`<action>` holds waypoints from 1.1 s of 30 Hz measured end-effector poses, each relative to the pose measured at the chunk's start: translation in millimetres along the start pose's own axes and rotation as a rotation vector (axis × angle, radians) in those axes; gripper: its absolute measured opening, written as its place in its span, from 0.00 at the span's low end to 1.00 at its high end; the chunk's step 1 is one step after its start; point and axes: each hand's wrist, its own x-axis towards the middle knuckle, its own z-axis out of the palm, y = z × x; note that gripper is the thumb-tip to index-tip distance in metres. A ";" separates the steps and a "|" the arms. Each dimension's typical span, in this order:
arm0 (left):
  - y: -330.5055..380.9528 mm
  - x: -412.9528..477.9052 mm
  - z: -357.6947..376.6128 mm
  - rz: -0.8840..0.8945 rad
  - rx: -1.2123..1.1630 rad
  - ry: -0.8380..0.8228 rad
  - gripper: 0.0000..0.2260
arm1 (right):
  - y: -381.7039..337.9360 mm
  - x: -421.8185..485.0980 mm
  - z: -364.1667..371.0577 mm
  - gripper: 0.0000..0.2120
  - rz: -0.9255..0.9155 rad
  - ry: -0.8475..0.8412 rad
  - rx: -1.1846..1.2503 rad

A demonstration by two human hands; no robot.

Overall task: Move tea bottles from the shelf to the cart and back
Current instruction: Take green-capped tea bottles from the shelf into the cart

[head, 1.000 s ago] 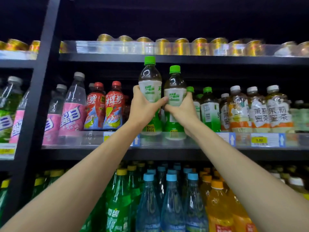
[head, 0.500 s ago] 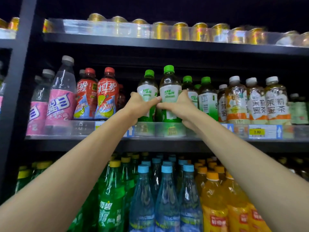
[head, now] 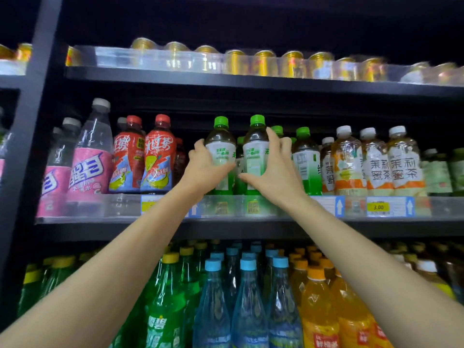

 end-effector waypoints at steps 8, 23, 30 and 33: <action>-3.0 -2.9 4.4 0.248 0.299 0.073 0.44 | 12.3 2.3 -16.2 0.46 -0.188 -0.052 -0.085; -2.5 14.2 1.8 0.225 0.477 -0.018 0.46 | 5.2 20.6 -4.0 0.47 -0.228 -0.069 -0.331; -4.8 19.6 -11.0 0.239 0.501 -0.120 0.46 | 4.6 24.9 2.1 0.46 -0.198 -0.119 -0.256; -5.9 21.0 -10.6 0.246 0.513 -0.110 0.46 | 5.0 26.3 6.1 0.46 -0.181 -0.129 -0.233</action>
